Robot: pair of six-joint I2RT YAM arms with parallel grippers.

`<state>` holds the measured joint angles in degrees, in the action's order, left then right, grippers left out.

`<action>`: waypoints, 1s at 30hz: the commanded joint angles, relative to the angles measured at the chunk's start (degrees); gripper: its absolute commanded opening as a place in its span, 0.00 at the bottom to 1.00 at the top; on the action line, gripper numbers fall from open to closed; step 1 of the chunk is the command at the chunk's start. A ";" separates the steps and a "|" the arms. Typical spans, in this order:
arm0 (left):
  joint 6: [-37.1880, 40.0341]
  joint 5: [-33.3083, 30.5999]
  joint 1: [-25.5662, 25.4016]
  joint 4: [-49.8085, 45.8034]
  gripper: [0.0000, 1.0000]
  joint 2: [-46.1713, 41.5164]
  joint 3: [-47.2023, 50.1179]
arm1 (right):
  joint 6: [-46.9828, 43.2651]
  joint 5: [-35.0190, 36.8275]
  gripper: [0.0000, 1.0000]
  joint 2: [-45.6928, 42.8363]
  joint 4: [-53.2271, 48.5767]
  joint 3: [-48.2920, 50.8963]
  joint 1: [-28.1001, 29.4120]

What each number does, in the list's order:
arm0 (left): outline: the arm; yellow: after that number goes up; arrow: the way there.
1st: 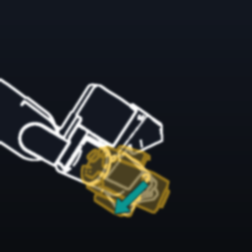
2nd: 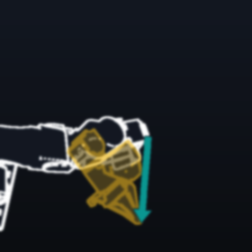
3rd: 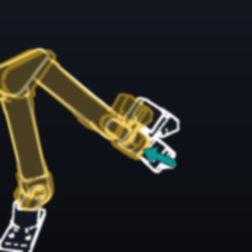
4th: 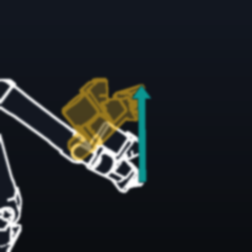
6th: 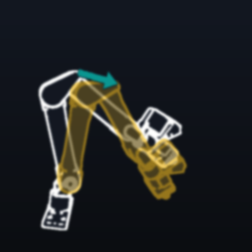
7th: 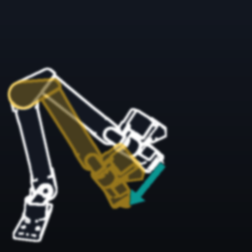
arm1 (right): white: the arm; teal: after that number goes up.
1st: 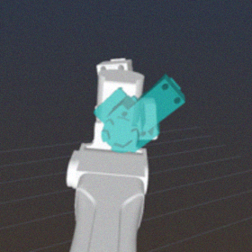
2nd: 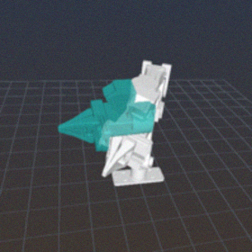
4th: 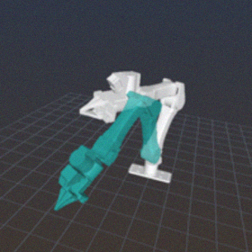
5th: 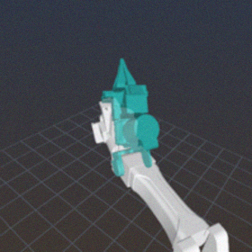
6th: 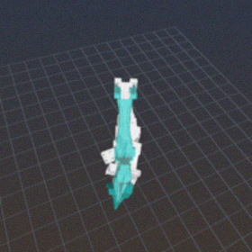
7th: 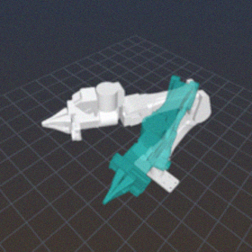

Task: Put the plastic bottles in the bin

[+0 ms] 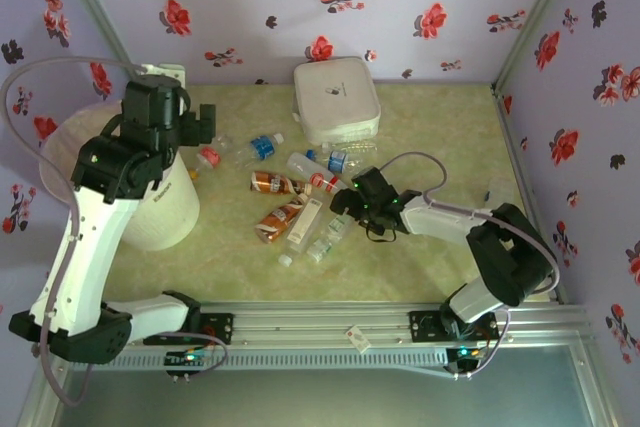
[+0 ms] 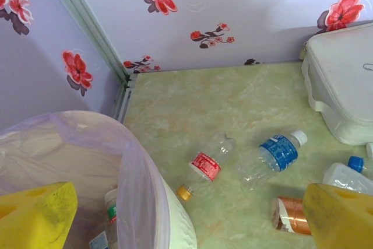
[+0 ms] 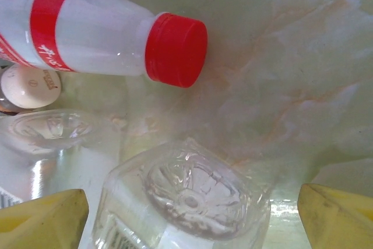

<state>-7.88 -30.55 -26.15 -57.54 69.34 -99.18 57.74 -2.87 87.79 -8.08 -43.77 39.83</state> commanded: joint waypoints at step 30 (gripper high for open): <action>-12.48 22.31 -12.43 12.95 1.00 7.69 12.98 | -46.45 3.97 0.88 -12.33 -32.25 -10.77 -3.01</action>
<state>-18.13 -10.96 -38.26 -47.37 78.17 -87.59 33.76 0.64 78.04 -29.21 -50.72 37.06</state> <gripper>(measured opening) 0.997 0.872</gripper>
